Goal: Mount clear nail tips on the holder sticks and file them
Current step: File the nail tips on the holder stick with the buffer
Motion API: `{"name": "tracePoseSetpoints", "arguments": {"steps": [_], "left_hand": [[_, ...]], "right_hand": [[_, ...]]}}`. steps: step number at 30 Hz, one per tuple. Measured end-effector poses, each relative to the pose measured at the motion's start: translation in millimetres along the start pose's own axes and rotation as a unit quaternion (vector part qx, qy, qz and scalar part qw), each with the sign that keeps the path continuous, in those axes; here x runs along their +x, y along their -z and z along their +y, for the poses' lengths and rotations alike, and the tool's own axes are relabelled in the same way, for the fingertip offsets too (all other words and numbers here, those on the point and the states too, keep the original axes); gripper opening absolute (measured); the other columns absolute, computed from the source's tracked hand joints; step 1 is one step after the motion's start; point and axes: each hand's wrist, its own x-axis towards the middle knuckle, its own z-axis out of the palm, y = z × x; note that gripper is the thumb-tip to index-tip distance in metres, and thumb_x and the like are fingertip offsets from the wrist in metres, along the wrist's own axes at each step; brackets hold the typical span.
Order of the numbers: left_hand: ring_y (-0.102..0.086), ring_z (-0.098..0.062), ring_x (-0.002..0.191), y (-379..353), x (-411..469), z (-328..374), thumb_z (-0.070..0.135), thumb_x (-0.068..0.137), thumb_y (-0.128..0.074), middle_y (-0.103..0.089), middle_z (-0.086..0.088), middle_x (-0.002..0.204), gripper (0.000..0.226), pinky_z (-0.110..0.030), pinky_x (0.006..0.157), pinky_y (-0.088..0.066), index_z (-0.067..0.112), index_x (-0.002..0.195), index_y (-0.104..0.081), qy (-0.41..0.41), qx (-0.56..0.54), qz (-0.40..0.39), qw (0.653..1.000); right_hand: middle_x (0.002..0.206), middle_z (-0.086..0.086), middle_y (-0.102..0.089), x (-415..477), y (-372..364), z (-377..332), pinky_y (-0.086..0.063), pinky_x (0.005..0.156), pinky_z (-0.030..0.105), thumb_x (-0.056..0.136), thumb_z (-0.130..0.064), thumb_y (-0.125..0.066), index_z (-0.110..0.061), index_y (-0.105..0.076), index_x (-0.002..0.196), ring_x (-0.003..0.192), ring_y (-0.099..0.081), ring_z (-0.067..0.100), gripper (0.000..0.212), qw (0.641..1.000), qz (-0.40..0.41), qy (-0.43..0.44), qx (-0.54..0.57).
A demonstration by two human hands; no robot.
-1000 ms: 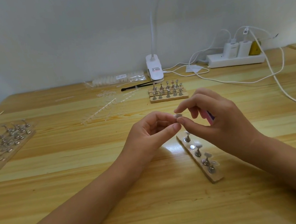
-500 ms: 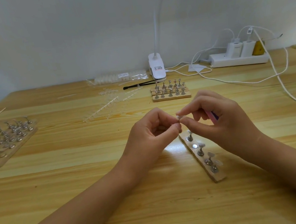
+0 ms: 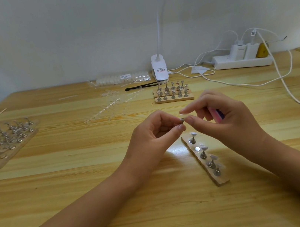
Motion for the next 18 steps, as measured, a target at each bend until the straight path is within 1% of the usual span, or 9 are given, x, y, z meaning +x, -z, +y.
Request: {"name": "tracePoseSetpoints", "arguments": {"steps": [3, 5, 7, 9, 11, 18], "left_hand": [[-0.072, -0.014, 0.090, -0.5, -0.5, 0.4, 0.008, 0.088, -0.071, -0.075, -0.003, 0.091, 0.008, -0.023, 0.083, -0.055, 0.014, 0.092, -0.068, -0.007, -0.007, -0.006, 1.000], [-0.071, -0.009, 0.086, -1.6, -0.8, 1.6, 0.014, 0.086, -0.072, -0.074, 0.003, 0.085, 0.006, -0.020, 0.080, -0.054, 0.017, 0.089, -0.067, -0.010, -0.014, -0.008, 1.000], [-0.071, -0.007, 0.085, -2.3, -0.6, 2.8, 0.021, 0.082, -0.072, -0.074, 0.006, 0.084, 0.009, -0.019, 0.079, -0.054, 0.017, 0.088, -0.067, -0.013, -0.019, -0.006, 1.000], [-0.071, -0.008, 0.086, -2.1, -0.2, 3.1, 0.021, 0.082, -0.071, -0.074, 0.005, 0.084, 0.010, -0.020, 0.080, -0.054, 0.016, 0.089, -0.067, -0.015, -0.020, -0.003, 1.000], [-0.071, -0.010, 0.087, -1.8, -0.2, 2.7, 0.017, 0.085, -0.071, -0.074, 0.003, 0.086, 0.007, -0.021, 0.081, -0.055, 0.016, 0.090, -0.067, -0.016, -0.020, -0.005, 1.000], [-0.072, -0.013, 0.089, -1.6, -0.7, 1.6, 0.009, 0.087, -0.071, -0.075, -0.004, 0.090, 0.006, -0.022, 0.082, -0.055, 0.011, 0.091, -0.067, -0.018, -0.017, -0.003, 1.000]], "right_hand": [[0.072, 0.010, -0.051, 0.0, -2.1, 0.1, -0.039, 0.065, 0.020, 0.082, -0.025, -0.070, -0.014, -0.074, 0.096, 0.067, -0.046, 0.021, 0.018, 1.000, -0.011, 0.005, 0.006], [0.071, 0.011, -0.050, -0.1, -2.2, 0.2, -0.039, 0.064, 0.022, 0.081, -0.027, -0.070, -0.014, -0.074, 0.095, 0.067, -0.045, 0.022, 0.020, 1.000, -0.016, 0.002, 0.013], [0.072, 0.010, -0.051, -0.1, -2.0, 0.4, -0.040, 0.064, 0.024, 0.081, -0.029, -0.070, -0.015, -0.074, 0.096, 0.067, -0.045, 0.022, 0.021, 1.000, -0.019, -0.001, 0.017], [0.072, 0.011, -0.051, -0.1, -1.9, 0.5, -0.040, 0.064, 0.027, 0.081, -0.031, -0.069, -0.015, -0.074, 0.096, 0.067, -0.045, 0.023, 0.023, 1.000, -0.021, -0.003, 0.019], [0.072, 0.012, -0.051, -0.1, -1.9, 0.9, -0.040, 0.064, 0.028, 0.081, -0.032, -0.068, -0.015, -0.074, 0.097, 0.067, -0.045, 0.024, 0.024, 1.000, -0.021, -0.003, 0.019], [0.072, 0.010, -0.051, 0.1, -1.7, 2.7, -0.039, 0.064, 0.022, 0.081, -0.031, -0.068, -0.017, -0.074, 0.097, 0.067, -0.045, 0.023, 0.021, 1.000, -0.021, 0.000, 0.018]]}}
